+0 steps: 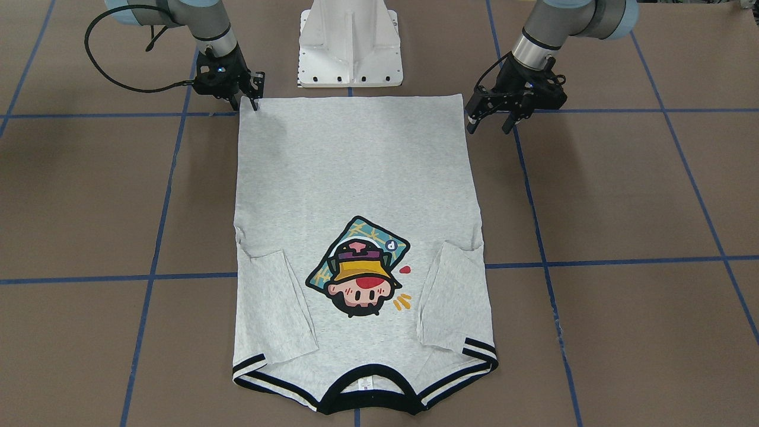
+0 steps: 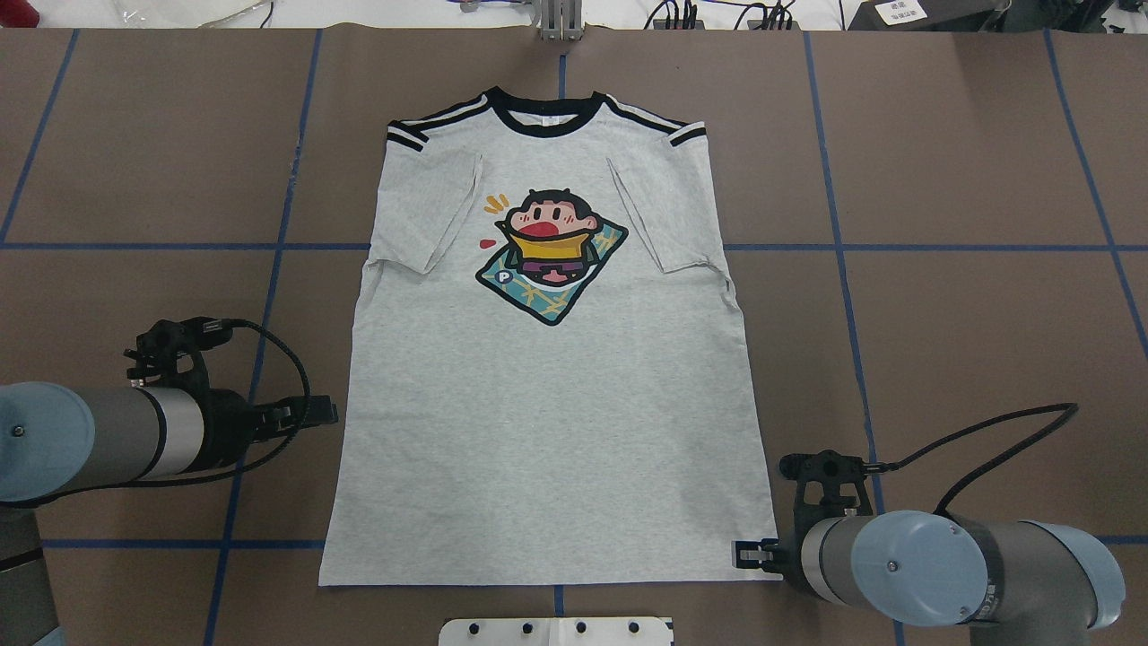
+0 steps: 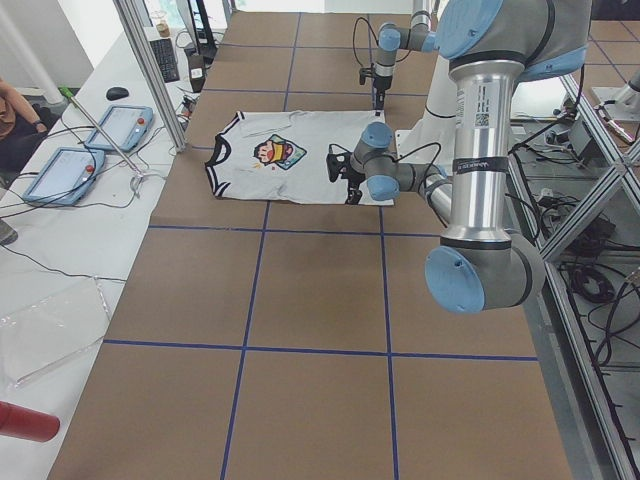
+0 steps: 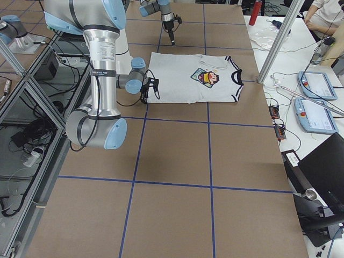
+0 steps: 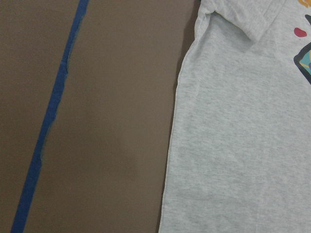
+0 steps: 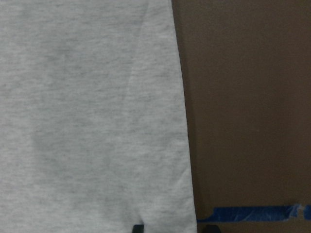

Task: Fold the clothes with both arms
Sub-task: 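Lower both grippers and grasp the two hem corners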

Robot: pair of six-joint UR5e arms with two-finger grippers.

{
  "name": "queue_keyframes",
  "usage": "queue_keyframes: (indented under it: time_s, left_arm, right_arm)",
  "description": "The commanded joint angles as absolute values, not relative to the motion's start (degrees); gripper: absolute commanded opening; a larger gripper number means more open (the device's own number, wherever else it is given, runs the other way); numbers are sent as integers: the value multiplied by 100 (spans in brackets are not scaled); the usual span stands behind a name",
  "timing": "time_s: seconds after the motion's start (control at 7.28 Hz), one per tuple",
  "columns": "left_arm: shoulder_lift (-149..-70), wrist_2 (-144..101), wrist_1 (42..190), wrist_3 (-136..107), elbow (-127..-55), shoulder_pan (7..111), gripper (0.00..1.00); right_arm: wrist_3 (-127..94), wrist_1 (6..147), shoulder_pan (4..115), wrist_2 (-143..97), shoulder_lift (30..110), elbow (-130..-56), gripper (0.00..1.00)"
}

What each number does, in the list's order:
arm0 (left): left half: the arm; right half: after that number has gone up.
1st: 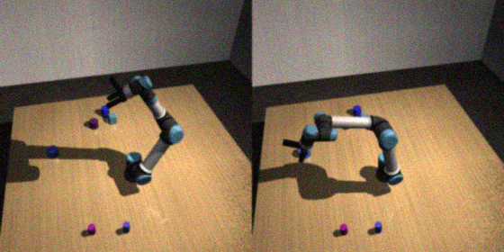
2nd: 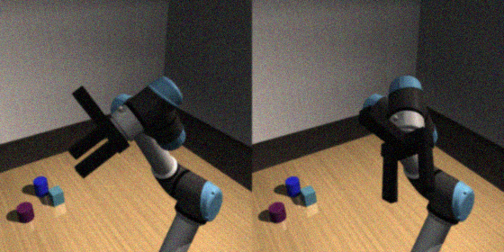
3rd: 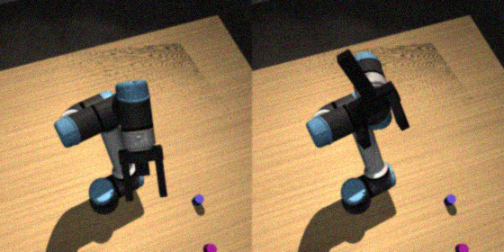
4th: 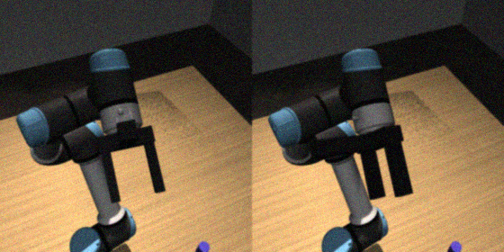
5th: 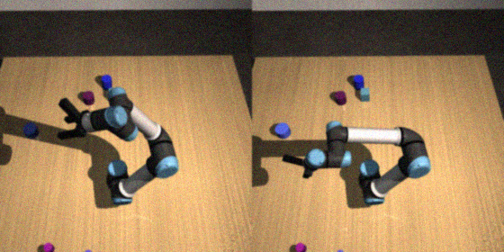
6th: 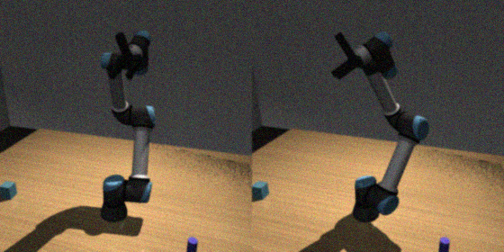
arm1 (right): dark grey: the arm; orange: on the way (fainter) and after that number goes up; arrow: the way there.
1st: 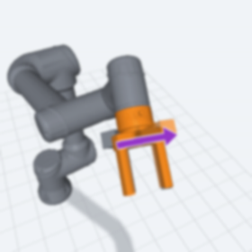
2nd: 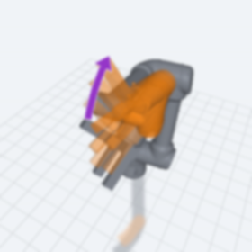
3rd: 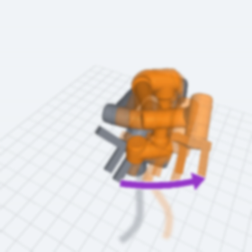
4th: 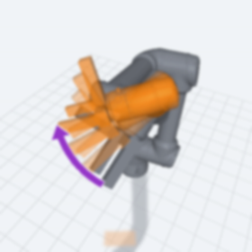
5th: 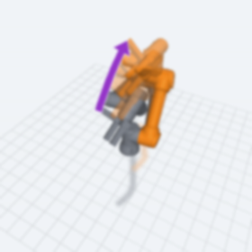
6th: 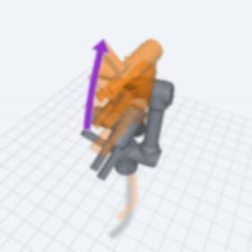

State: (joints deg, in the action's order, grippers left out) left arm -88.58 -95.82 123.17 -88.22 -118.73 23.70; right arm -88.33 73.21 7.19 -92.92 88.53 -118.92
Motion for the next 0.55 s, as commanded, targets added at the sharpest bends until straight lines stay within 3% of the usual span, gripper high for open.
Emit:
queue_keyframes:
  time_s: [0.0, 0.41]
  left_arm:
    - [-8851, -9589, 12218, -8824, -11953, 2373, 98]
    - [-8851, -9580, 12069, -8833, -11953, 2356, 98]
  right_arm:
    - [-8833, 7321, 721, -9308, 8859, -11927, 0]
    - [-8833, 7347, 738, -9316, 8859, -12049, 0]
